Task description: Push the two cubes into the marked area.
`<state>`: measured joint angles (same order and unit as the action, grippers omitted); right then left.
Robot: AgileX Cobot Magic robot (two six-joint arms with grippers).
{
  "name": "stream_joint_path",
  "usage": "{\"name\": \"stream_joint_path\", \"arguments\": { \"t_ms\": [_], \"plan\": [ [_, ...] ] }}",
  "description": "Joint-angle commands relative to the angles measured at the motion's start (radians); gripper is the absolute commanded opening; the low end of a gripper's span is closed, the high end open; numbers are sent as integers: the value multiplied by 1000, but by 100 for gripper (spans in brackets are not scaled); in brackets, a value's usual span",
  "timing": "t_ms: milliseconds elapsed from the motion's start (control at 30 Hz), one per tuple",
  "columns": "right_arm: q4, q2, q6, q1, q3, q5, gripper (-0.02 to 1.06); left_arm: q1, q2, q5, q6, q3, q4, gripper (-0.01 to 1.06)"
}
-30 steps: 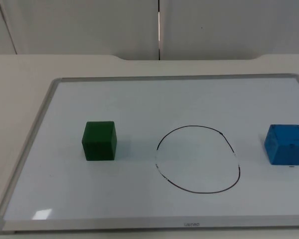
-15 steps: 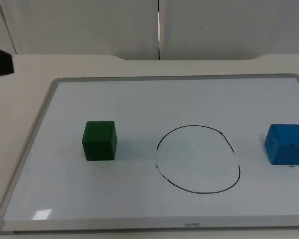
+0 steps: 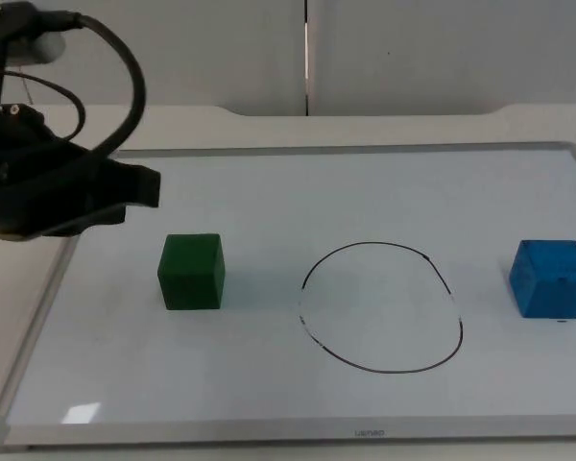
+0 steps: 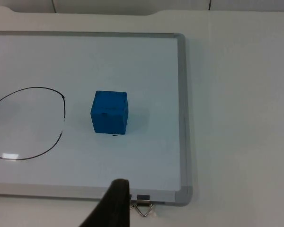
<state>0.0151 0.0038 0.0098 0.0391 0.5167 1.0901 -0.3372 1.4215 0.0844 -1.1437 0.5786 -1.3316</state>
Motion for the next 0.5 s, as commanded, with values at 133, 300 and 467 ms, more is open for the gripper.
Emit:
{"name": "stream_joint_path", "arguments": {
  "t_ms": [133,300,467],
  "plan": [
    [0,-4,1,-6,0,-12,105,1,129,-30,-3,85,-21,0],
    [0,-4,1,-6,0,-12,105,16,193,-37,-3,117,-19,0],
    [0,-4,1,-6,0,-12,105,116,254,41,-5,136,-15,0]
  ]
}}
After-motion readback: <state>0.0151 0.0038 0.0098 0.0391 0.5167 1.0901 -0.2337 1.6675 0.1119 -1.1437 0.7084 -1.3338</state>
